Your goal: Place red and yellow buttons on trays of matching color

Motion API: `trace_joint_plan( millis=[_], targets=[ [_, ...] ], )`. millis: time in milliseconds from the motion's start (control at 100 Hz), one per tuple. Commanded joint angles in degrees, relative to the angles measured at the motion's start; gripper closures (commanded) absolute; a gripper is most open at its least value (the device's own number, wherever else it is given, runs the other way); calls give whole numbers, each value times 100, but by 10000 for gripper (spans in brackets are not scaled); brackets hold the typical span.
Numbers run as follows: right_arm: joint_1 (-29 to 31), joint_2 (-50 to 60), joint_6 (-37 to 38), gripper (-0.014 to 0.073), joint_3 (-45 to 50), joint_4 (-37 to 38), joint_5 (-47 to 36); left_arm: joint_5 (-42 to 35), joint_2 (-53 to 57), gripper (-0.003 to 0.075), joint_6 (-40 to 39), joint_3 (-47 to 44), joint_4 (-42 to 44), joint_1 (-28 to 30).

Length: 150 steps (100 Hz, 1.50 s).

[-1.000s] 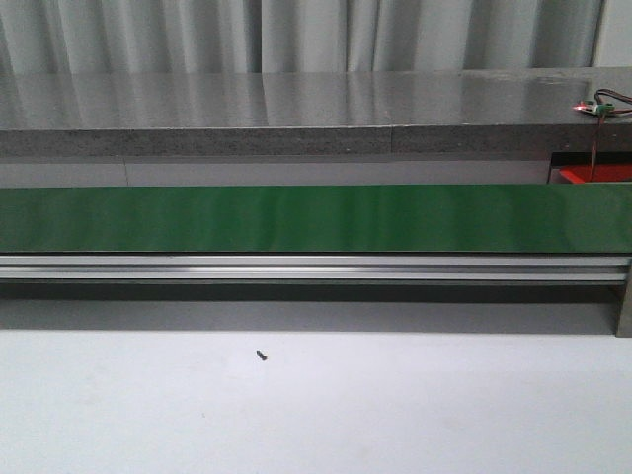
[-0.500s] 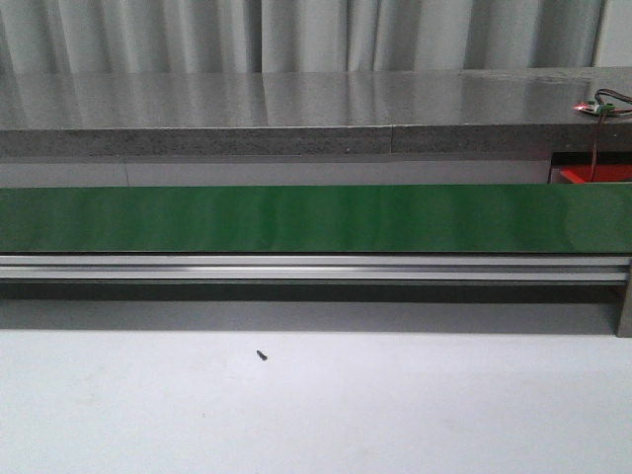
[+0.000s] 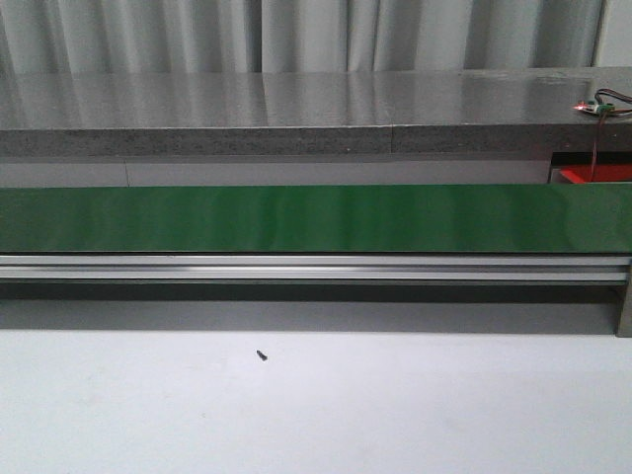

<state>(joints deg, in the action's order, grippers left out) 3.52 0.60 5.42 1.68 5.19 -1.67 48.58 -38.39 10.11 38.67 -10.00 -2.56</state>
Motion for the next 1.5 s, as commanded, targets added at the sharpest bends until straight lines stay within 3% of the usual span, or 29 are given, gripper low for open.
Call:
trace_joint_plan(
  millis=[0, 440, 510, 690, 830, 930, 1100, 1370, 1490],
  targets=[
    [1, 108, -13, 659, -105, -22, -497, -302, 0, 740, -18, 142, -107, -48],
    [1, 108, -13, 659, -105, -22, -497, -503, 200, 740, -18, 78, -25, -48],
    [1, 108, -13, 659, -105, -22, -497, -1010, 332, 740, -18, -61, 83, -48],
    [1, 108, -13, 659, -105, -22, -497, -3193, 970, 740, -18, -1036, 128, -48],
    [1, 108, -13, 659, -105, -22, -497, -3872, 1568, 740, -26, -1811, 128, -27],
    [1, 108, -13, 659, -105, -22, -497, -4109, 2078, 740, -158, -2360, 227, -24],
    [1, 108, -13, 659, -105, -22, -497, -4316, 2864, 740, -1196, -3205, 690, -24],
    [1, 108, -13, 659, -105, -22, -497, -4387, 4051, 740, -1221, -3927, 771, -24],
    [1, 103, -13, 659, -105, -22, -497, -4588, 4063, 740, -1221, -4140, 771, -24]
  ],
)
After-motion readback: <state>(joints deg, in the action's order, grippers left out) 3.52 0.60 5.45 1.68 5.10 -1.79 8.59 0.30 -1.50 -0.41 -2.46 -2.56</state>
